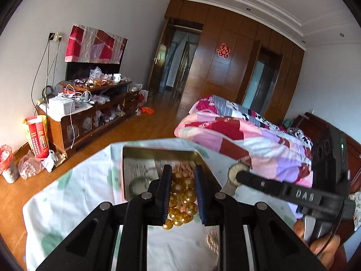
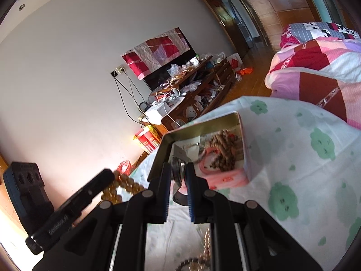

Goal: Organize jewelry
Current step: 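Lower the gold beads into the tin with the left tool while the right lowers the watch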

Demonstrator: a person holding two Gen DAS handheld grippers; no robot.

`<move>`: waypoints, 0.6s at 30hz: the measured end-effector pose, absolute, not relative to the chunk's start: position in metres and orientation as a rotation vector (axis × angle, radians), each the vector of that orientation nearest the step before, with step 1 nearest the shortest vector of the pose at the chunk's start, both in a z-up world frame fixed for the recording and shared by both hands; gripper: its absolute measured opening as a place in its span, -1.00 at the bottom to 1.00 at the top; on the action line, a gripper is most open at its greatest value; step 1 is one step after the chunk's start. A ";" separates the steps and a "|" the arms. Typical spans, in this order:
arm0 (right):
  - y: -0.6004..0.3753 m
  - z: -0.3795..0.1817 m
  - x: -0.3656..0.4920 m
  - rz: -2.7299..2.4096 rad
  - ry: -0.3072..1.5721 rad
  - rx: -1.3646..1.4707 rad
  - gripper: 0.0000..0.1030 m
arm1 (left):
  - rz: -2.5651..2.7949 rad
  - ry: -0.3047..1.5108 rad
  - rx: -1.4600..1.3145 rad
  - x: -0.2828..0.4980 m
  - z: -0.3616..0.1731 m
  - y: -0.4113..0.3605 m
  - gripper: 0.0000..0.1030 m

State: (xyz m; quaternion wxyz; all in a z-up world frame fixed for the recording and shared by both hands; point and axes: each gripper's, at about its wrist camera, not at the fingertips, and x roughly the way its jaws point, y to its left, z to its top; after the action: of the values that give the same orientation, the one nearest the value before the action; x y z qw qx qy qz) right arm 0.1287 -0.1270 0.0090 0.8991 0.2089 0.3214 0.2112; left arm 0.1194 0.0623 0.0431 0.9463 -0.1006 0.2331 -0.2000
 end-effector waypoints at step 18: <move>-0.096 -0.054 0.222 0.467 0.853 0.480 -0.69 | -0.256 0.579 -0.112 0.208 -0.014 0.044 -0.61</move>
State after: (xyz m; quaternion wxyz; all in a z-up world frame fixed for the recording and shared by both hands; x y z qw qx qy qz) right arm 0.2220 -0.0962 -0.0541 0.8564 0.2286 0.4059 0.2224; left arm 0.2075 0.0442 -0.0140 0.9488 -0.0551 0.2844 -0.1259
